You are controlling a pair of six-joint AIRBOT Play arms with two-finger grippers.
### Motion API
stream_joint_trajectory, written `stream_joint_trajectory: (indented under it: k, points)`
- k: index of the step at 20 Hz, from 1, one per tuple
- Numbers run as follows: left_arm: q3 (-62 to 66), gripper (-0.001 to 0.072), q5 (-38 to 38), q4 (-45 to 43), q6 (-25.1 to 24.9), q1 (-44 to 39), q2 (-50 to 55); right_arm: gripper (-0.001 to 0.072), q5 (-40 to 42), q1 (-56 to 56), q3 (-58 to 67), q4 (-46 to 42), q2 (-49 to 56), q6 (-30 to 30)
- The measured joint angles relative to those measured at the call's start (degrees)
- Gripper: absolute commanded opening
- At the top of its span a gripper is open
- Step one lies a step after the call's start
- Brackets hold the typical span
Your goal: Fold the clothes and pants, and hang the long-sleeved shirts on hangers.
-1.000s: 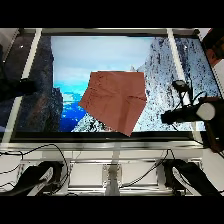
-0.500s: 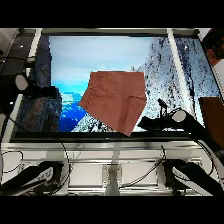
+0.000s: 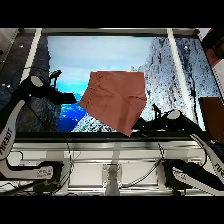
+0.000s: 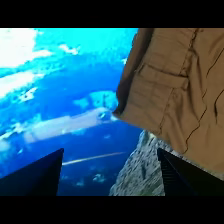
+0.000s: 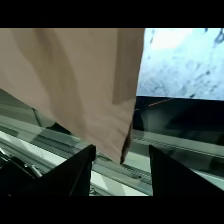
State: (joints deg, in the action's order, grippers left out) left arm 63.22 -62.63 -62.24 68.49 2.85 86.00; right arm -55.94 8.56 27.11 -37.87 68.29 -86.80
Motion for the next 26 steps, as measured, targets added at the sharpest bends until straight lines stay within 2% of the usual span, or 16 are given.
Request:
stream_joint_trajectory:
  k: [6,9,12,15,21,26]
  points:
    - [0.0,0.0646,1.3,9.8,-3.3,0.9,4.8,0.0402,1.0,0.8,-2.6,3.9,1.7,-0.5]
    - [0.0,0.0646,2.3,12.4,-4.0,1.0,6.1,0.0398,4.4,4.0,-3.1,8.1,2.9,-0.7]
    - [0.0,0.0646,2.3,14.0,-4.4,0.8,6.8,0.024,8.5,7.8,-3.2,12.2,4.5,-0.8]
    - [0.0,0.0646,1.4,14.3,-5.0,0.6,7.0,0.0008,11.4,9.5,-3.3,13.7,5.1,-0.5]
    - [0.0,0.0645,0.0,11.0,-5.7,2.0,7.1,0.0008,13.6,10.3,-2.1,14.2,4.8,1.7]
    - [0.0,0.0644,-0.5,12.3,-5.9,0.8,8.2,0.0008,13.4,10.4,-0.2,14.8,4.6,3.1]
